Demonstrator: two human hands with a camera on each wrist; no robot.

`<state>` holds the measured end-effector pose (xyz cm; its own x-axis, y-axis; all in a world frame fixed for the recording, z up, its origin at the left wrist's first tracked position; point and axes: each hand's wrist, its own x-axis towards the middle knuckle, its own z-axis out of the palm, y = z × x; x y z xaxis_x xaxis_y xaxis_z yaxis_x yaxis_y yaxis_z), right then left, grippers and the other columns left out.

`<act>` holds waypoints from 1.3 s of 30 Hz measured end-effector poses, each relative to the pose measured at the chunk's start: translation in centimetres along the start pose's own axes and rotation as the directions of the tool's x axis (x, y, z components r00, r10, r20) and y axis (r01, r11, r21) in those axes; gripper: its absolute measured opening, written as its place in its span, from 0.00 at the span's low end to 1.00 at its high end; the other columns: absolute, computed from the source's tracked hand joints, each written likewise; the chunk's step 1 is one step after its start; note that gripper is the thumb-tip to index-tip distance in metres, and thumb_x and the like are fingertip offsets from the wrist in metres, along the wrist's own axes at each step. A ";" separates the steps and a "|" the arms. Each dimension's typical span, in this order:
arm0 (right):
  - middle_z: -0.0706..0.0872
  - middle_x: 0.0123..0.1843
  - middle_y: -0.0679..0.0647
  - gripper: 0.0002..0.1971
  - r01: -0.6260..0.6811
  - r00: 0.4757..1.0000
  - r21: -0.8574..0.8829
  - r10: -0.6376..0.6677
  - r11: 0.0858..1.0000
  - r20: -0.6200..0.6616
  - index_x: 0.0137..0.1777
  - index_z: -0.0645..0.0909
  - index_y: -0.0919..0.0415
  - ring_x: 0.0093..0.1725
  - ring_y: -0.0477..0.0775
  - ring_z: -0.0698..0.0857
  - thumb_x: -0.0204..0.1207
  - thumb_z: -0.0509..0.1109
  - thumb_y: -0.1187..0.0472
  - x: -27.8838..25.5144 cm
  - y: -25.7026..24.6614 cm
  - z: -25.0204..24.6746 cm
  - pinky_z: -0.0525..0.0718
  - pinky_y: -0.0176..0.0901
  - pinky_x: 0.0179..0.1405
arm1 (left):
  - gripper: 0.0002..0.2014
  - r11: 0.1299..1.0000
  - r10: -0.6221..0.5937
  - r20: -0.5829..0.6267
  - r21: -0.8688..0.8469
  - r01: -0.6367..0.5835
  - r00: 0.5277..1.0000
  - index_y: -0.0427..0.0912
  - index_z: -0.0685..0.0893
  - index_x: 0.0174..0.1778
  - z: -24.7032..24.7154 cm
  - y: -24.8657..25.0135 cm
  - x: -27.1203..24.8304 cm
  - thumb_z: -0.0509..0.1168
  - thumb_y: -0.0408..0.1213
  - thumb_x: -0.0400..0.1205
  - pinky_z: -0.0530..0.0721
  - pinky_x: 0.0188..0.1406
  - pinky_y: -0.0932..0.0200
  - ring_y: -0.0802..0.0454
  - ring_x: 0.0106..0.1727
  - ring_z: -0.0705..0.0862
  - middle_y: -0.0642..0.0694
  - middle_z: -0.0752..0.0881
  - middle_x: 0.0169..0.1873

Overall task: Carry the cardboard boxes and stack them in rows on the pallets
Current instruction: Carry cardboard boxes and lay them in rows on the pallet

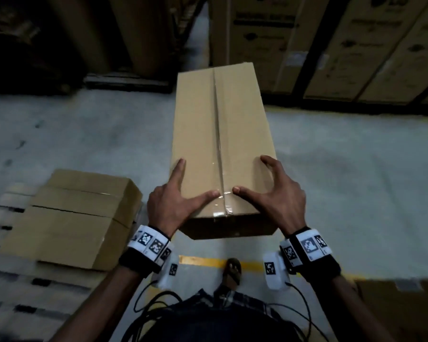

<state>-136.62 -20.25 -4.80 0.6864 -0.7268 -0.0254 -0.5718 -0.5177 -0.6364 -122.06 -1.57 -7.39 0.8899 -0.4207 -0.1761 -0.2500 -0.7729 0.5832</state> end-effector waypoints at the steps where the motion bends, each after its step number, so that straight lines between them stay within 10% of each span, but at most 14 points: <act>1: 0.82 0.77 0.46 0.50 0.036 0.999 -0.007 -0.036 0.999 0.032 0.80 0.67 0.34 0.72 0.59 0.83 0.58 0.76 0.19 2.8 -0.5 0.3 0.80 0.53 0.65 | 0.64 0.999 -0.044 -0.019 -0.024 0.043 0.999 0.73 0.48 0.87 -0.1 0.4 1.6 0.62 0.91 0.54 0.79 0.75 0.41 0.35 0.76 0.78 0.41 0.79 0.78; 15: 0.84 0.76 0.48 0.49 0.346 0.884 0.016 -0.332 0.938 0.328 0.80 0.68 0.35 0.71 0.59 0.84 0.59 0.78 0.22 25.7 -9.8 9.2 0.81 0.56 0.67 | 0.63 0.916 -0.396 -0.158 -0.140 0.376 0.905 0.72 0.45 0.88 -2.9 -1.4 17.5 0.61 0.90 0.57 0.76 0.77 0.38 0.32 0.79 0.76 0.40 0.76 0.81; 23: 0.83 0.77 0.46 0.50 0.506 0.751 0.068 -0.478 0.860 0.456 0.80 0.67 0.34 0.72 0.57 0.84 0.58 0.77 0.21 34.0 -19.8 17.0 0.81 0.53 0.68 | 0.63 0.829 -0.558 -0.251 -0.214 0.517 0.791 0.74 0.42 0.87 -7.7 -6.7 24.7 0.56 0.93 0.56 0.82 0.70 0.39 0.33 0.66 0.85 0.36 0.88 0.63; 39: 0.81 0.78 0.41 0.51 0.705 0.310 0.366 -0.728 0.607 0.612 0.81 0.67 0.34 0.73 0.52 0.83 0.57 0.79 0.21 28.6 -26.2 24.0 0.82 0.51 0.69 | 0.62 0.537 -0.821 -0.453 -0.404 0.741 0.348 0.71 0.50 0.88 -8.6 -8.6 13.6 0.59 0.91 0.57 0.85 0.64 0.45 0.36 0.62 0.88 0.38 0.88 0.66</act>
<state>-91.25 -16.64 -7.34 0.9037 0.4278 -0.0160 0.3011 -0.6618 -0.6865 -104.55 3.40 -7.98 0.6878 0.7031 -0.1807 0.6790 -0.5349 0.5029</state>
